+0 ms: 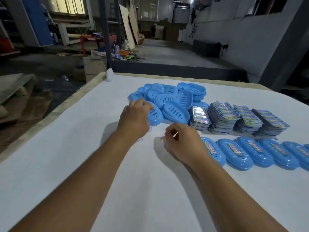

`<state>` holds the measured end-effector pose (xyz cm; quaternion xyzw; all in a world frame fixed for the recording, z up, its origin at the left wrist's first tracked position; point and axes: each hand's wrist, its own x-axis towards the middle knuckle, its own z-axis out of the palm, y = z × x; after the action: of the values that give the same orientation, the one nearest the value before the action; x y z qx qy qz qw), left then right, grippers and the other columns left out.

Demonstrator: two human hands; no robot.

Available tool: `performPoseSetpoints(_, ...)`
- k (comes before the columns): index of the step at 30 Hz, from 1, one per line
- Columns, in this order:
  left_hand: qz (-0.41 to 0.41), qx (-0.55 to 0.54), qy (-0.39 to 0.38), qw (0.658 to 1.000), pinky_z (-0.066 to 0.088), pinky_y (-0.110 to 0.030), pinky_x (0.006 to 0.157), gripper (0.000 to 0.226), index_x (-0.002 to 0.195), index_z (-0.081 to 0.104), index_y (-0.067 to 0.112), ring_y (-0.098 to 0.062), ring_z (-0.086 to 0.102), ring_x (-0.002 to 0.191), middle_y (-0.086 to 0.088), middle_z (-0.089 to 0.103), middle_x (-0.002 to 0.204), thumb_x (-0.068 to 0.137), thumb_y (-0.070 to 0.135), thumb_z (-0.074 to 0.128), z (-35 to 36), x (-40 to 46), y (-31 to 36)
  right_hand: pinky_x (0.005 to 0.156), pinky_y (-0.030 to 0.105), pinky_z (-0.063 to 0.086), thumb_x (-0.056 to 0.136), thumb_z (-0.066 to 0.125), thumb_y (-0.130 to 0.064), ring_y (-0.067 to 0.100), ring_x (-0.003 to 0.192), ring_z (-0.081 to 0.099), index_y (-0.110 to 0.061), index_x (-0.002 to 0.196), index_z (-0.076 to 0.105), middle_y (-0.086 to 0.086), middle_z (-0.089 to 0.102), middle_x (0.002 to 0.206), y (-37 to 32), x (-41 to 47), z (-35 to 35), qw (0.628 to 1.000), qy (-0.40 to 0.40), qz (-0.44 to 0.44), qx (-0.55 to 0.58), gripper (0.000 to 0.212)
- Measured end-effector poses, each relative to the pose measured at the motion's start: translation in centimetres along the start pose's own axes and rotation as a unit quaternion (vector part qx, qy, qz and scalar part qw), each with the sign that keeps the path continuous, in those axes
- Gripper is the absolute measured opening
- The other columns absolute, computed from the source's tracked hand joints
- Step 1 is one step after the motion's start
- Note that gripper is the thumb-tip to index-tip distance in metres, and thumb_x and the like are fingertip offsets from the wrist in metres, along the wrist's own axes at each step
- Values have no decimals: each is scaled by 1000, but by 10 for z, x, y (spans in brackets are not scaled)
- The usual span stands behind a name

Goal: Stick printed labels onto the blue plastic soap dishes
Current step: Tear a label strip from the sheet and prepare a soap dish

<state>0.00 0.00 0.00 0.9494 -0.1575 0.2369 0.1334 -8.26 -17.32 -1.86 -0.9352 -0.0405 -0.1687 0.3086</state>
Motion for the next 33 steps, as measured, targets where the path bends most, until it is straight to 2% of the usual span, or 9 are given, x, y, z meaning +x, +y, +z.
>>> performPoseSetpoints(3,49,64,-57,995,36,-39,107,77,146,42,28,-23,38,135,3,37,154,78,8,71,1,25,-6,75,29,48,92,65,-27,8,77,60,-25,97,71,-16,67,88,2,1,-1,999,30,-7,27,8)
performPoseSetpoints(7,80,-7,-157,984,26,-39,116,81,147,38,33,-18,25,146,6,28,160,75,17,71,9,41,-8,73,24,49,92,67,-24,3,74,61,-26,93,72,-18,68,81,2,-1,1,997,15,-4,74,6)
performPoseSetpoints(11,95,-24,-193,976,30,-38,111,84,146,38,34,-17,33,136,9,40,148,70,29,71,16,47,-10,68,16,46,91,67,-23,3,74,62,-27,87,73,-22,68,79,7,-1,-1,993,22,6,116,8)
performPoseSetpoints(16,73,-38,-194,978,32,-33,100,86,142,39,41,-18,37,127,5,43,133,65,42,74,16,51,-16,69,22,50,92,67,-25,3,71,62,-28,85,71,-27,67,84,7,1,-3,991,22,13,132,9)
performPoseSetpoints(20,64,-47,-190,979,40,-31,93,79,137,43,40,-15,40,115,6,39,119,65,43,78,8,52,-16,68,24,52,92,67,-25,3,70,62,-30,85,71,-26,68,84,5,1,-4,989,24,7,143,9)
performPoseSetpoints(26,53,-57,-160,984,45,-34,95,77,133,49,38,-13,42,116,8,43,121,64,54,80,-10,34,-16,66,27,51,91,67,-23,4,66,62,-28,83,71,-21,69,78,3,0,-6,986,53,11,160,10)
performPoseSetpoints(30,55,-132,-164,976,40,-22,78,70,125,55,40,-7,50,107,15,55,116,62,57,83,-20,7,-7,60,20,46,93,68,-23,3,60,58,-30,80,69,-20,68,73,0,-1,-7,975,104,22,196,14)
performPoseSetpoints(33,64,-180,-186,964,43,-18,79,62,117,57,44,-3,52,104,20,59,112,62,52,84,-22,-13,6,60,15,43,94,67,-22,3,62,57,-31,78,67,-19,68,73,-3,-1,-10,967,138,23,214,19)
